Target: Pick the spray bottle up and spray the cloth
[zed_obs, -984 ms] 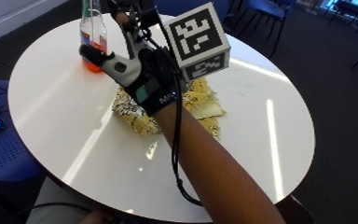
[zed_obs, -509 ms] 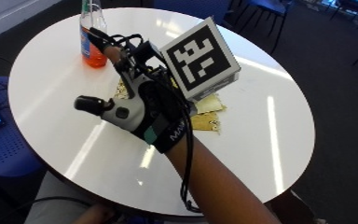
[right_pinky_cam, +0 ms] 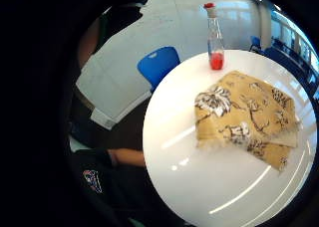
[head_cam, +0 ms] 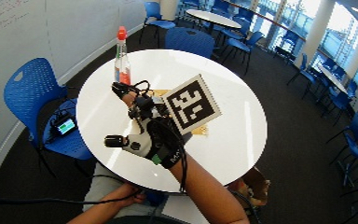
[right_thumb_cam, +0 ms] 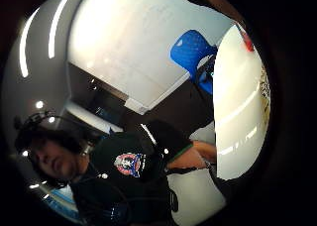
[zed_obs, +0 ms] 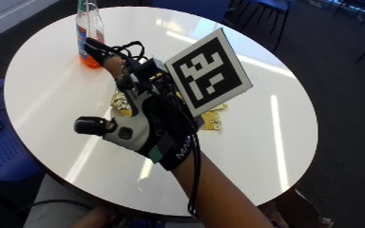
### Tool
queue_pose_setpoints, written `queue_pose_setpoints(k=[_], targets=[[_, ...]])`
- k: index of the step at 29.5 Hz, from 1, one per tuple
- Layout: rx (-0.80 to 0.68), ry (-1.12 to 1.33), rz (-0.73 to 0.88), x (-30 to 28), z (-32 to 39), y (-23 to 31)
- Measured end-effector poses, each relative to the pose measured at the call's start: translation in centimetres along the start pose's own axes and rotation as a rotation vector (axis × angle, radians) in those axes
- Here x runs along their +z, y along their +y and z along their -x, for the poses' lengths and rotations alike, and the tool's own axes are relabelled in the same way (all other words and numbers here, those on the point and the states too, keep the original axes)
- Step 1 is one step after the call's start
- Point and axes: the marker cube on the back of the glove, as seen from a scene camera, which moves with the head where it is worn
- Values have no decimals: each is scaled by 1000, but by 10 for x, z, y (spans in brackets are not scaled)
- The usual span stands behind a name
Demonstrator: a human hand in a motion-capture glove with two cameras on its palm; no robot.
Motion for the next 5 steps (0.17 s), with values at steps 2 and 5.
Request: queue_pose_setpoints(k=[2, 5], targets=[[-2, -1, -2, -1, 0, 1], [-1, -11, -4, -1, 0, 2]])
